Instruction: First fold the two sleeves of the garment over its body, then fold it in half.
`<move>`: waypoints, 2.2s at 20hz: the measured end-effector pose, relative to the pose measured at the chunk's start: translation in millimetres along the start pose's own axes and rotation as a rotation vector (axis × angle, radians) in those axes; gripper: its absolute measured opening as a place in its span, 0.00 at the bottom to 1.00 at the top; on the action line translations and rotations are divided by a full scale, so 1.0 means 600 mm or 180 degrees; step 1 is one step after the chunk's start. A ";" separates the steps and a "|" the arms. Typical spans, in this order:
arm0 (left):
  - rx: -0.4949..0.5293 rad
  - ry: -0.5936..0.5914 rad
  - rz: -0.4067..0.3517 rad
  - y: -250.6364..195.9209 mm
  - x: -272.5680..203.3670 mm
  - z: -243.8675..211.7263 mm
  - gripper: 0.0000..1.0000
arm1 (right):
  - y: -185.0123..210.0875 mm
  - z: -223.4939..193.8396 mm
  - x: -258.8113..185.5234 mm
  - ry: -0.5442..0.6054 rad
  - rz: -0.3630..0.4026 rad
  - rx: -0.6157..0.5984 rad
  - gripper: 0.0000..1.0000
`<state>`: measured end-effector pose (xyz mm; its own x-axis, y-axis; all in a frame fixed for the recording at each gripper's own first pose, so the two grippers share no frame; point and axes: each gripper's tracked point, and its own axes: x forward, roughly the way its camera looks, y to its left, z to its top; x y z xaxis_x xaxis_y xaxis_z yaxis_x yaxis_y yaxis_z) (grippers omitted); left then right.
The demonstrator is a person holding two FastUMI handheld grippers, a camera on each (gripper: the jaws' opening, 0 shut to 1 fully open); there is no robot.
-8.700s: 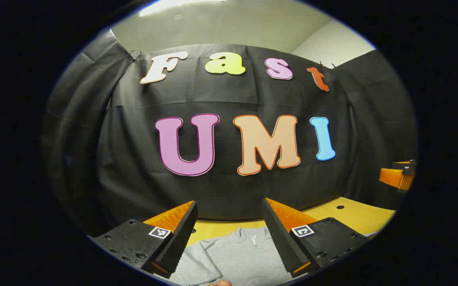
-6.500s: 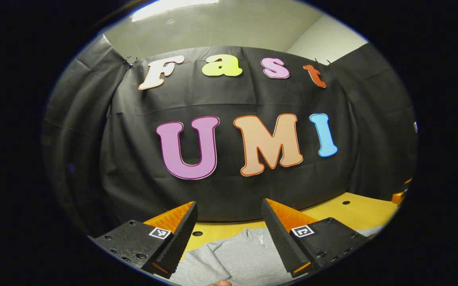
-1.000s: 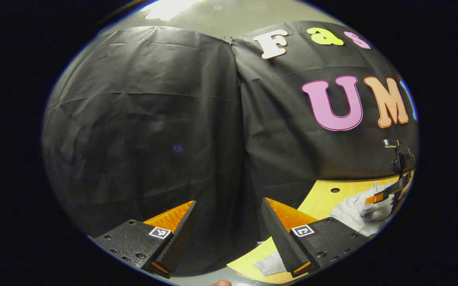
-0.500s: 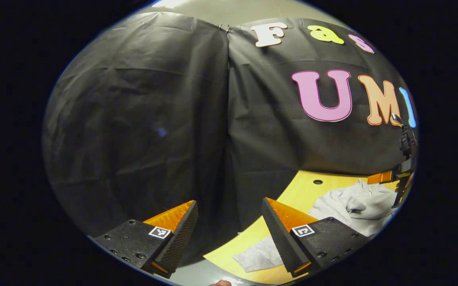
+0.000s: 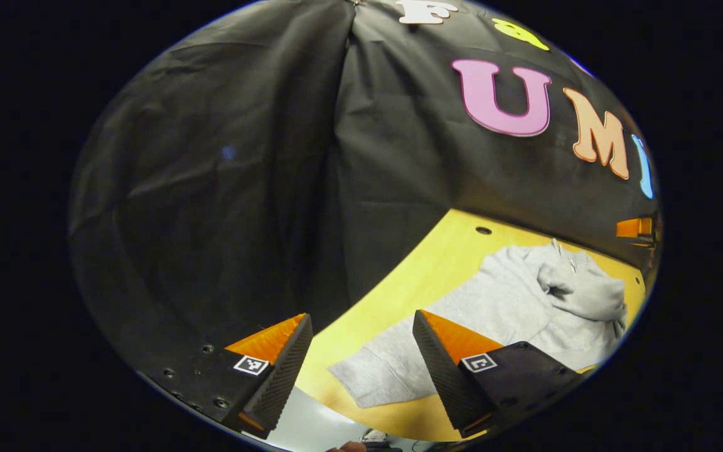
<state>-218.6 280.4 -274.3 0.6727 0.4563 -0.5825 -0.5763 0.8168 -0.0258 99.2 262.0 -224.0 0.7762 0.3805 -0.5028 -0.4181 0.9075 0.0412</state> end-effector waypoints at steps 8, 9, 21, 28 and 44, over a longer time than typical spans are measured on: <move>-0.0116 0.0564 -0.0014 -0.002 0.051 -0.114 0.97 | -0.084 -0.007 -0.039 -0.0010 -0.0290 0.0011 0.99; -0.0128 0.0624 -0.0015 -0.003 0.055 -0.125 0.97 | -0.091 -0.007 -0.042 -0.0010 -0.0311 0.0018 0.99; -0.0097 0.0601 -0.0030 -0.016 0.069 -0.139 0.46 | -0.148 -0.010 -0.082 -0.0080 -0.0476 0.0057 0.97; -0.0435 0.0968 -0.0012 -0.030 0.078 -0.125 0.00 | -0.200 -0.022 -0.123 -0.0114 -0.0606 0.0076 0.98; -0.0194 0.0191 -0.0427 -0.168 0.094 0.134 0.00 | -0.313 -0.059 -0.222 -0.0183 -0.0874 0.0246 0.98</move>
<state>-85.2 252.3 -239.5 0.7178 0.3210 -0.6178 -0.5113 0.8454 -0.1548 57.4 34.5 -195.4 0.8817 0.1262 -0.4545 -0.1532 0.9879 -0.0229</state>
